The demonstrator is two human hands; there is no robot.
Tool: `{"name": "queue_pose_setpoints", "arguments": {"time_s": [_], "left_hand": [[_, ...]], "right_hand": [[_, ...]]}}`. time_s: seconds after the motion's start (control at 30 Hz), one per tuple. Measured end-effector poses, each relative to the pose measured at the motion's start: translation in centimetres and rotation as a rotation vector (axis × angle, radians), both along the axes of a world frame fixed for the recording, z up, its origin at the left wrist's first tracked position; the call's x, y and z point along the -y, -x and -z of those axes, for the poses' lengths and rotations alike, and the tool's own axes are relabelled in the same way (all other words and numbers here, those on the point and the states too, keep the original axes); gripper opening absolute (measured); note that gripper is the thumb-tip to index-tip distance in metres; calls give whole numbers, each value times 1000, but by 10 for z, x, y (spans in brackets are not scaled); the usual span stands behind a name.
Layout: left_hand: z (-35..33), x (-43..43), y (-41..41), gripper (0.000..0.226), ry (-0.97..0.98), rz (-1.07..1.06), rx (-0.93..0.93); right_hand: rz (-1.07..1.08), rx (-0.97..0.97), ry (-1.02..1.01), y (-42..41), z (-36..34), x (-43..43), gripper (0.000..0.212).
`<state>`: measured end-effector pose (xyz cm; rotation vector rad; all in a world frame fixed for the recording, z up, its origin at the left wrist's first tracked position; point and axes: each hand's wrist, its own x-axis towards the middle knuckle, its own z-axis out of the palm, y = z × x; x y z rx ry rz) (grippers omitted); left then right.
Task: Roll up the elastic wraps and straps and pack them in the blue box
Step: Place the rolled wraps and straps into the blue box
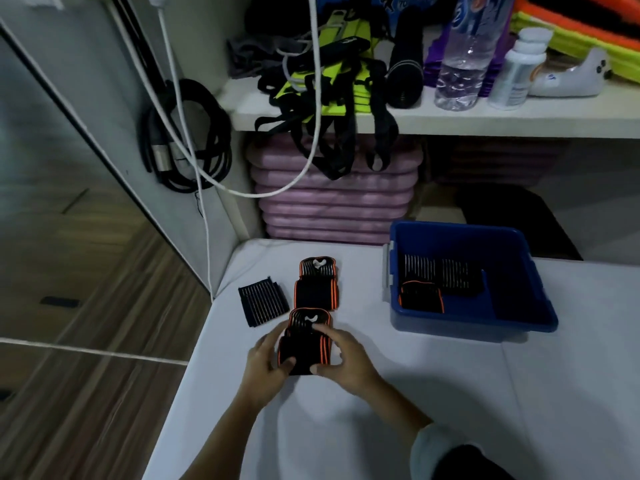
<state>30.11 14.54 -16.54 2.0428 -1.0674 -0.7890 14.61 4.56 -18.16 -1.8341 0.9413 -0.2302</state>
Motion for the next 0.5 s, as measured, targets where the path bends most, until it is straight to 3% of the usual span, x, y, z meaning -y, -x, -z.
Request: {"name": "queue_pose_setpoints", "arguments": {"time_s": [0.5], "left_hand": [[10, 3, -4, 55, 73, 65, -90]], "right_hand": [[167, 175, -64, -4, 10, -13, 52]]}}
